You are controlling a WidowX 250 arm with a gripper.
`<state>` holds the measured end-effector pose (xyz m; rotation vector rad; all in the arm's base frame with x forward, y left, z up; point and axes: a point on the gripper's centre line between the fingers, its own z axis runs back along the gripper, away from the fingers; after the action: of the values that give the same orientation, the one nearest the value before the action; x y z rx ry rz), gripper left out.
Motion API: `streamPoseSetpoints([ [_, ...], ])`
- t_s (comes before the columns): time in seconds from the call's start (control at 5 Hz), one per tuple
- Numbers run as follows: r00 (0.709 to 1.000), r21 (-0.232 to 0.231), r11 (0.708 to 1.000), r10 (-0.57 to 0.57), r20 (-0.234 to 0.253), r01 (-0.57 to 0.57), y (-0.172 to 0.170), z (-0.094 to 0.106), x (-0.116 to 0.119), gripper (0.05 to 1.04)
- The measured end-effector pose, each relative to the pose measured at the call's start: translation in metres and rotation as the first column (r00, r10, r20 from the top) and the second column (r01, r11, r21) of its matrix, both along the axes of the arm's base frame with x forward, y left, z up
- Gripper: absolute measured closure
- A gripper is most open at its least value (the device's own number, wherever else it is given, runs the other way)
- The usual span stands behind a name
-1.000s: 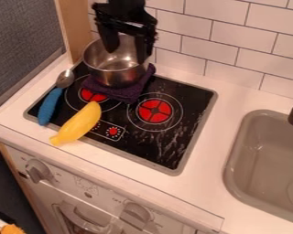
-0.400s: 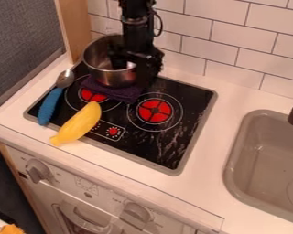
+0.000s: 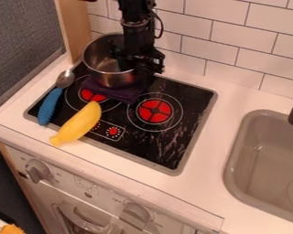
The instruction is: Moved the silver pot to the lower right side of the burner
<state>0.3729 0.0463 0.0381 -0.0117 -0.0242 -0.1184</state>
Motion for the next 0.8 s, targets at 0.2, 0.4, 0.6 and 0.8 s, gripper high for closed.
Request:
streamPoseSetpoints([
  [0.2,1.0,-0.001,1.0,-0.013,0.019,0.013,-0.001,0.006,0.001,0.91],
  [0.4,0.998,-0.016,0.999,-0.026,0.052,0.027,0.003,0.015,0.0,0.996],
  [0.6,0.986,-0.003,0.993,-0.119,0.115,0.12,-0.013,0.041,-0.009,1.003],
  [0.8,0.949,0.061,0.962,-0.273,0.16,0.267,-0.052,0.073,-0.038,1.003],
])
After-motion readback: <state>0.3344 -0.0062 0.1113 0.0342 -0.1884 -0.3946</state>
